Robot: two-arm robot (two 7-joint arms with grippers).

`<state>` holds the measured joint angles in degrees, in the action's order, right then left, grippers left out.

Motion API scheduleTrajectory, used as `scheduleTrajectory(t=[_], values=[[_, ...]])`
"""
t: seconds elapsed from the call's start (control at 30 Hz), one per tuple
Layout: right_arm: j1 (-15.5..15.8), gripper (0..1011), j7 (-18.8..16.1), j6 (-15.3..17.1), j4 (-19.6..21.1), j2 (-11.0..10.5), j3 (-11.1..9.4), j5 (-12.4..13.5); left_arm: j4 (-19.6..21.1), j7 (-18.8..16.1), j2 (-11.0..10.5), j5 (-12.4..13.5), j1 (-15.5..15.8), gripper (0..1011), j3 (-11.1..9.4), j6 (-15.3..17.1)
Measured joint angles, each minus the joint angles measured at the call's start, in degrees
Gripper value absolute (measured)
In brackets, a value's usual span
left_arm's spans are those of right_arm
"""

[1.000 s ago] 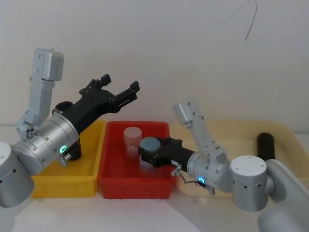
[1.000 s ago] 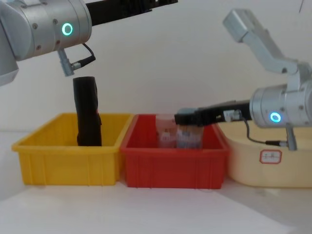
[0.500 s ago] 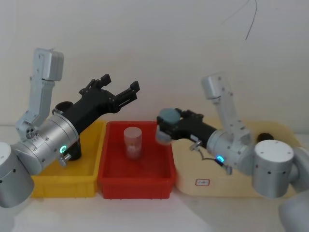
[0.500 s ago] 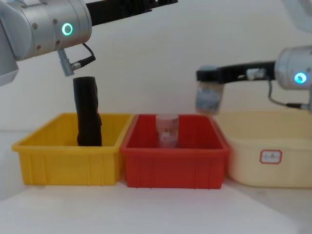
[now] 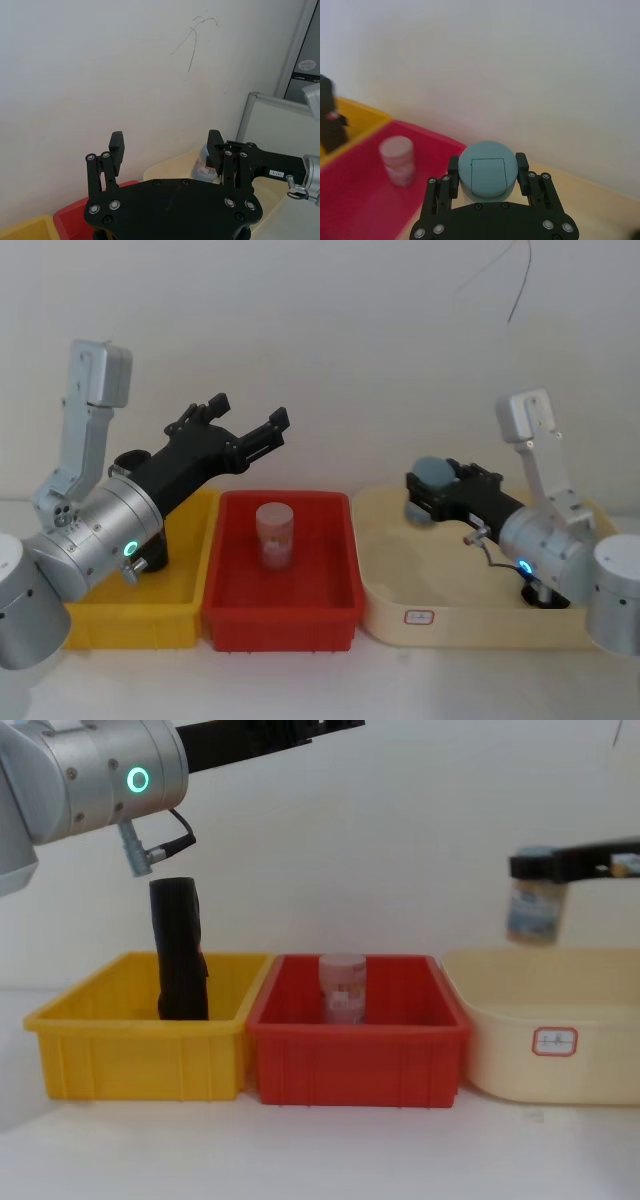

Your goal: Pick up the garbage bag with the one hand and transfer it to the other hand.

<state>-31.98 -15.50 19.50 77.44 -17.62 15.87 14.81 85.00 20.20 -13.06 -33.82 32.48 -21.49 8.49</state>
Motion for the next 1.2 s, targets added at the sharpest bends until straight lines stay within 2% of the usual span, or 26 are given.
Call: scheduleTrajectory(t=[0.2, 0.27, 0.37, 0.4, 0.53, 0.7, 1.2], values=[[0.8, 650, 1.1, 0.3, -1.3, -1.0, -0.9, -0.8, 0.0, 0.0, 0.0, 0.0, 0.0, 1000, 0.0, 0.0], [1.1, 682, 1.4, 0.4, -1.9, -1.5, -1.2, -1.2, 0.0, 0.0, 0.0, 0.0, 0.0, 1000, 0.0, 0.0], [1.4, 738, 1.5, 0.4, -2.2, -1.8, -1.3, -1.5, 0.0, 0.0, 0.0, 0.0, 0.0, 1000, 0.0, 0.0], [1.6, 795, 1.5, 0.5, -2.4, -1.9, -1.3, -1.6, 0.0, 0.0, 0.0, 0.0, 0.0, 1000, 0.0, 0.0], [2.2, 917, 1.7, 0.5, -2.5, -2.1, -1.5, -2.0, 0.0, 0.0, 0.0, 0.0, 0.0, 1000, 0.0, 0.0], [3.1, 1002, 1.9, 0.2, -1.6, -2.1, -1.8, -2.2, 0.0, 0.0, 0.0, 0.0, 0.0, 1000, 0.0, 0.0], [6.8, 1000, 2.4, -1.4, 4.6, -1.2, -3.2, -1.6, 0.0, 0.0, 0.0, 0.0, 0.0, 1000, 0.0, 0.0]])
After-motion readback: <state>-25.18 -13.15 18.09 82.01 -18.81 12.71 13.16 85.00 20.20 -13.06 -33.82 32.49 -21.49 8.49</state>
